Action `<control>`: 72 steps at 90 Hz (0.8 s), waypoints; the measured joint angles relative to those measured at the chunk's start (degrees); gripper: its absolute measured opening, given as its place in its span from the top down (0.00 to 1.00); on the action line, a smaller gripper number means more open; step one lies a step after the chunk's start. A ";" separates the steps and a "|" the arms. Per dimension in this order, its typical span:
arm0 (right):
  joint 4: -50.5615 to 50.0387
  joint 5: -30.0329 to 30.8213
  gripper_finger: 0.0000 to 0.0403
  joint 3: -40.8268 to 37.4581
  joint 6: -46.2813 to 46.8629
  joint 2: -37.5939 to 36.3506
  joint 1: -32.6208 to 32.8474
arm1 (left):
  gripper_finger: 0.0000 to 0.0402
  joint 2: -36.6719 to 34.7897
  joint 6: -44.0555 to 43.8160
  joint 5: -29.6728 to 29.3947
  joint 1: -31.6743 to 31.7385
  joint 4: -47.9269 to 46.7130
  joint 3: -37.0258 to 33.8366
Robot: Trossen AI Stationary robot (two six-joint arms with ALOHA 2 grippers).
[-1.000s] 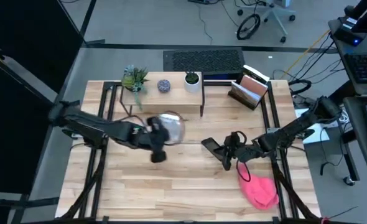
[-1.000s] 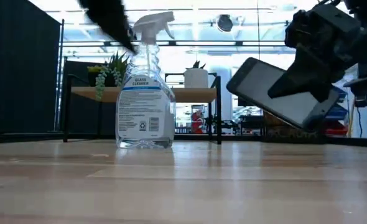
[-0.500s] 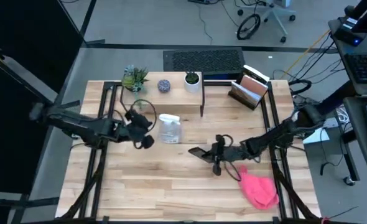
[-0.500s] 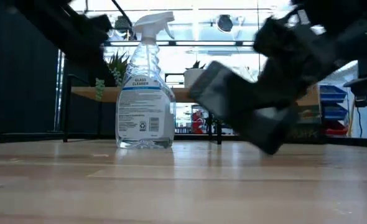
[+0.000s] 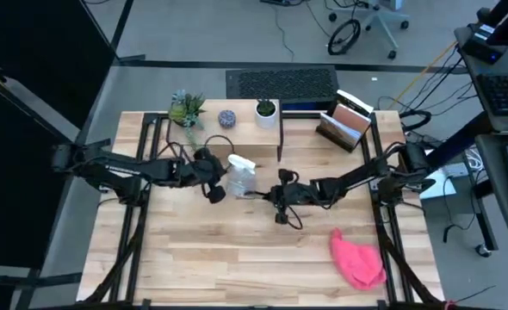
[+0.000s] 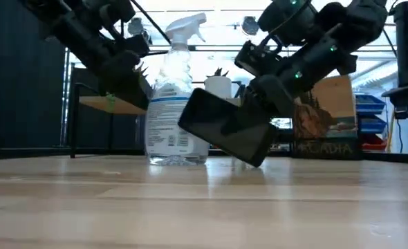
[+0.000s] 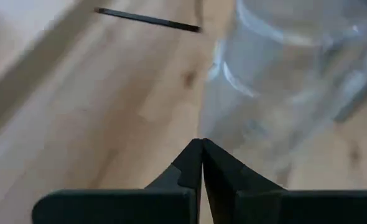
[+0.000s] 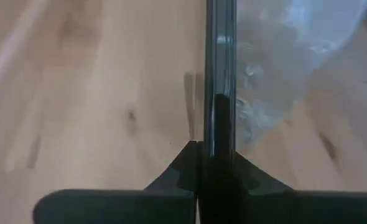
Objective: Apply microfiber cloth
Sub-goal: Spray the black cellphone with the transparent cleaning spray bottle
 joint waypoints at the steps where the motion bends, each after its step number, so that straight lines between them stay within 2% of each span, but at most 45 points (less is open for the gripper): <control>1: -0.35 -0.01 0.98 0.00 -0.42 -0.13 -0.01 | 1.00 0.01 0.01 0.45 -0.24 0.08 0.00; 17: -4.86 -0.01 0.98 -0.17 -3.40 -2.46 0.58 | 1.00 0.05 -1.06 7.00 -4.39 6.02 0.00; 26: -8.01 0.01 0.98 -0.20 -3.26 -4.16 1.39 | 1.00 0.04 -3.11 7.39 -7.23 9.17 0.03; 33: -12.60 0.04 0.98 -0.20 -2.47 -6.31 2.23 | 1.00 0.04 -5.89 7.25 -8.60 7.09 1.06; 40: -19.65 -0.07 0.98 -0.20 -0.70 -9.05 2.83 | 1.00 -0.31 -7.93 3.01 -9.85 -0.62 3.28; 48: -27.46 0.27 0.98 -0.20 2.36 -12.04 3.00 | 1.00 -1.03 -9.06 -6.97 -10.62 -10.42 5.39; 57: -32.29 4.99 0.98 -0.20 5.56 -13.60 2.45 | 1.00 -1.01 -7.35 -17.72 -8.94 -12.47 5.74; 64: -32.36 8.75 0.98 -0.22 8.05 -13.52 0.87 | 1.00 -0.13 -4.05 -18.38 -5.82 -10.95 5.70; 72: -27.25 9.31 0.98 -0.20 11.90 -12.15 -1.80 | 1.00 2.54 -1.60 -14.38 -2.38 -8.38 5.67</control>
